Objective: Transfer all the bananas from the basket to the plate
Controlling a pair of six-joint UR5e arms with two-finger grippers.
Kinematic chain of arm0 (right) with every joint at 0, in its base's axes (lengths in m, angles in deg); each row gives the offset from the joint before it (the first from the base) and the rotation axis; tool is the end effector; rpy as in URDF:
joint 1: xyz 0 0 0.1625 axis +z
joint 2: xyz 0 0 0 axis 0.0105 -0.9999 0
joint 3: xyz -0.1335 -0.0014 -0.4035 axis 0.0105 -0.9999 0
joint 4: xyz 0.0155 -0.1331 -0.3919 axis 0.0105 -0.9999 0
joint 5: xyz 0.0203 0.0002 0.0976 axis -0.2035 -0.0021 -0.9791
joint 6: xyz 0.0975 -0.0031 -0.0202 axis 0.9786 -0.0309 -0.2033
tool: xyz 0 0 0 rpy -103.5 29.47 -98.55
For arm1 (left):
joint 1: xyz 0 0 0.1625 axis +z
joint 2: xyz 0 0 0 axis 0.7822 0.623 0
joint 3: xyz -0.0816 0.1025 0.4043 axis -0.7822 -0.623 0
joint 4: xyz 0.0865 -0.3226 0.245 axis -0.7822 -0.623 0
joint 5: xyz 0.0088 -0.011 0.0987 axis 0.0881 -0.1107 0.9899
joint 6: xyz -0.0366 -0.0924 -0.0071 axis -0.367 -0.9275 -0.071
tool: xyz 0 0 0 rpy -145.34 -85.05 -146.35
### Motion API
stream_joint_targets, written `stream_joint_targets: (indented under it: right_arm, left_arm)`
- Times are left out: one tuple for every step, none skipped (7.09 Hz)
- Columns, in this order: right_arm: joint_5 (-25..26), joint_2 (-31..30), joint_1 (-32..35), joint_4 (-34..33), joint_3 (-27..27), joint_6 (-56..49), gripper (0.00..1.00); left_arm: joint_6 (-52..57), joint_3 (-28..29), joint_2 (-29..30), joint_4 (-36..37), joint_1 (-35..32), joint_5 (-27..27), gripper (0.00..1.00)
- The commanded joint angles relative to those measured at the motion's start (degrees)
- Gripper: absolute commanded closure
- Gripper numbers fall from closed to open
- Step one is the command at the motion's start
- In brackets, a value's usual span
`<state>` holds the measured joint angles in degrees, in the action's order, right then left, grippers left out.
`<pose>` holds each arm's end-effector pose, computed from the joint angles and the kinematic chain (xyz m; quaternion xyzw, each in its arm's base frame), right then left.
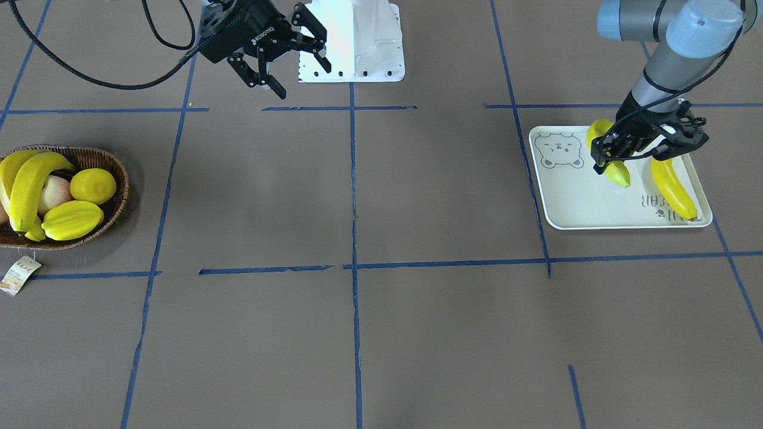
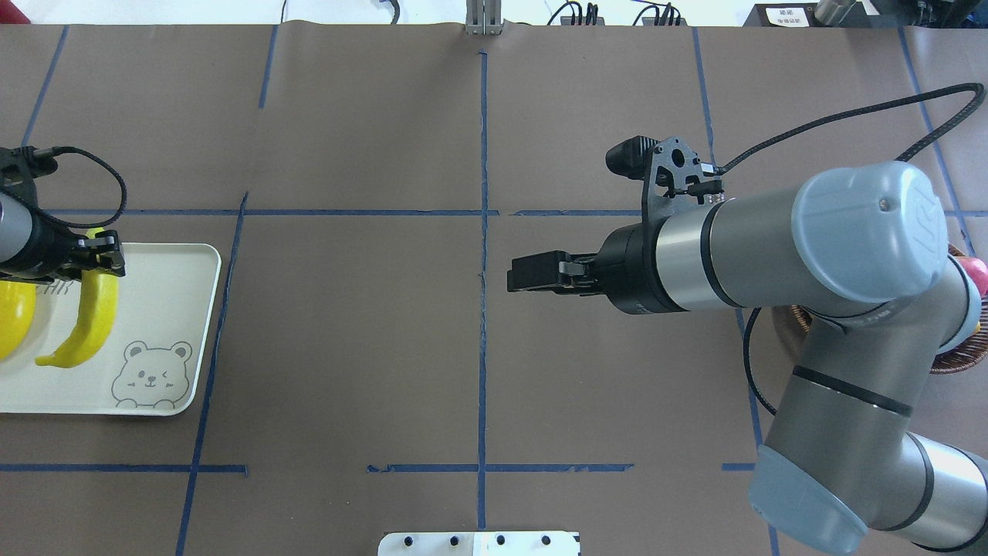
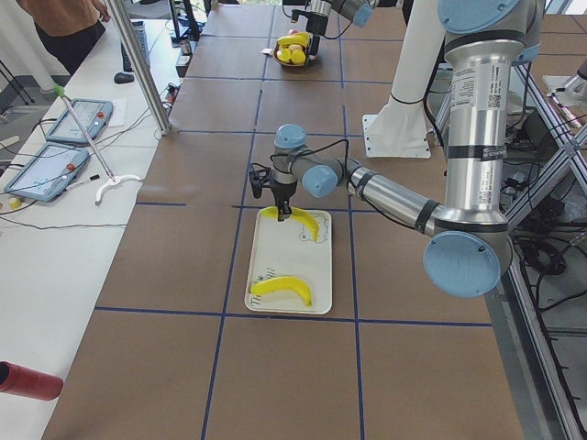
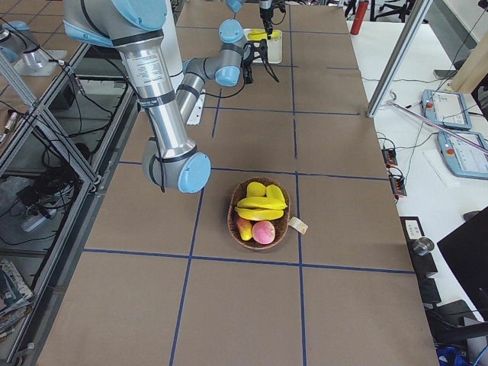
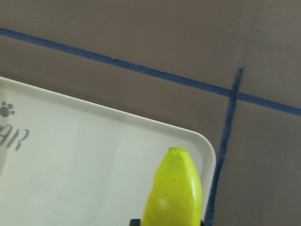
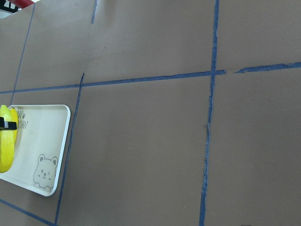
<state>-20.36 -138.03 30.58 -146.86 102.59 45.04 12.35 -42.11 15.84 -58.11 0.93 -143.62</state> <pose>-0.3768 -0.3478 0.1505 0.1213 -0.6082 0.0190 0.7842 0.2382 -0.4364 0.4772 0.0140 0.3472 -0.1709 0.9220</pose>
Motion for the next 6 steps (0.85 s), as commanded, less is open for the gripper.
stream_joint_targets:
  right_arm:
    - [-0.11, -0.19, 0.45, 0.00, 0.00, -0.02, 0.00]
    - [-0.11, -0.10, 0.46, 0.00, 0.00, -0.02, 0.00]
    - [-0.11, -0.10, 0.46, 0.00, 0.00, -0.02, 0.00]
    - [-0.11, -0.10, 0.46, 0.00, 0.00, -0.02, 0.00]
    - [-0.11, -0.10, 0.46, 0.00, 0.00, -0.02, 0.00]
    - [-0.11, -0.10, 0.46, -0.09, 0.00, -0.02, 0.00]
  left_arm:
    - [0.11, 3.99, -0.18, -0.04, 0.09, 3.27, 1.00]
    - [0.11, 5.48, 0.00, -0.13, 0.17, 4.76, 1.00]
    - [0.11, 7.06, 0.09, -0.22, 0.18, 5.47, 1.00]
    - [0.11, 7.51, 0.00, -0.13, 0.09, 5.56, 1.00]
    - [-0.07, 7.78, -0.70, -0.04, -0.26, 5.65, 1.00]
    - [-0.07, 8.39, -0.97, -0.04, -0.18, 6.43, 1.00]
